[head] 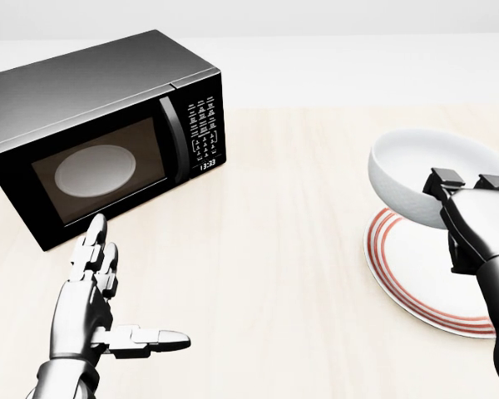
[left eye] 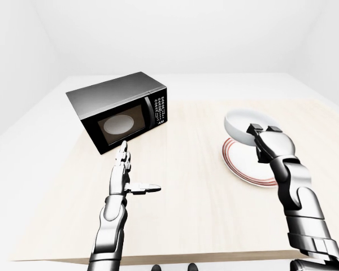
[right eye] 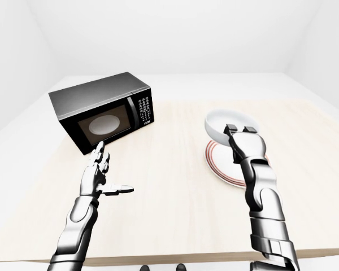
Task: Pick up the white bowl and put it on the plate.
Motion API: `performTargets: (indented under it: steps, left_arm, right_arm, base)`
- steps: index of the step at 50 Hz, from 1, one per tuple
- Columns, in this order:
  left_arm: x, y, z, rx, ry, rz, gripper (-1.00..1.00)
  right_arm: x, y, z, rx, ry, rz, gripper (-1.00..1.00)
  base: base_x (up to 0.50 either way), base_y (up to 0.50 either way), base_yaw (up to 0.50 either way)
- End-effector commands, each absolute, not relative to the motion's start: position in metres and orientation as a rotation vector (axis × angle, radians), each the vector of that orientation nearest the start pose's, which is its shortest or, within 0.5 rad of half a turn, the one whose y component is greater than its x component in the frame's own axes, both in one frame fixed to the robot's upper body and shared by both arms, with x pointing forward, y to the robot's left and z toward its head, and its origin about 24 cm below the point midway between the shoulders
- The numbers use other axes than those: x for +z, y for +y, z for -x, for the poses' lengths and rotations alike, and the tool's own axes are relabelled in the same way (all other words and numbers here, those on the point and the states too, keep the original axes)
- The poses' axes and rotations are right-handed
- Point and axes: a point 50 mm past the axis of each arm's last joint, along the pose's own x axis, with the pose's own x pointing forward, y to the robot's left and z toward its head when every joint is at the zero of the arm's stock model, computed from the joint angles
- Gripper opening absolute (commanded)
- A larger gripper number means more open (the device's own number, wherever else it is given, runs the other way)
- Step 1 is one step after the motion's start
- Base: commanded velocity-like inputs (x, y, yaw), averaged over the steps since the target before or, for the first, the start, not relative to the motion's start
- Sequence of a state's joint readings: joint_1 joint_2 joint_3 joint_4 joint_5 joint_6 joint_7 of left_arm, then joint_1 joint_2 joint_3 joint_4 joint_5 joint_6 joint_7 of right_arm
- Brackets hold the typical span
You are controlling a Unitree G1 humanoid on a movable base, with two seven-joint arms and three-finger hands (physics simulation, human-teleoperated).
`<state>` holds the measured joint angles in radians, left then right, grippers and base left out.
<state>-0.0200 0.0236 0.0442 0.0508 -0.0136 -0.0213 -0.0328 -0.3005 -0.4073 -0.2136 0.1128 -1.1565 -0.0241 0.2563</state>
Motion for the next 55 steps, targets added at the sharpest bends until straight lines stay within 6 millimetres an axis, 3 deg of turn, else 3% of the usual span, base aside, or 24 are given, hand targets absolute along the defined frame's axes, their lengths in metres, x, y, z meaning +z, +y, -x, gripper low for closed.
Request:
performTargets:
  steps: [1,44,55]
  left_arm:
    - [0.039,0.161,-0.256,0.007,0.01,-0.01,1.0]
    - [0.037,0.161,-0.257,0.007,0.009,-0.009,1.0]
    - [0.036,0.162,-0.257,0.007,0.011,-0.011,1.0]
  right_arm:
    - [0.119,-0.267,-0.296,-0.137,0.089,1.483,-1.0]
    - [0.101,-0.291,-0.301,-0.171,0.175,1.488,-1.0]
    - [0.094,-0.294,-0.311,-0.17,0.195,1.497,-1.0]
  base:
    - [0.0,0.0,0.0]
    - [0.0,0.0,0.0]
    - [0.0,0.0,0.0]
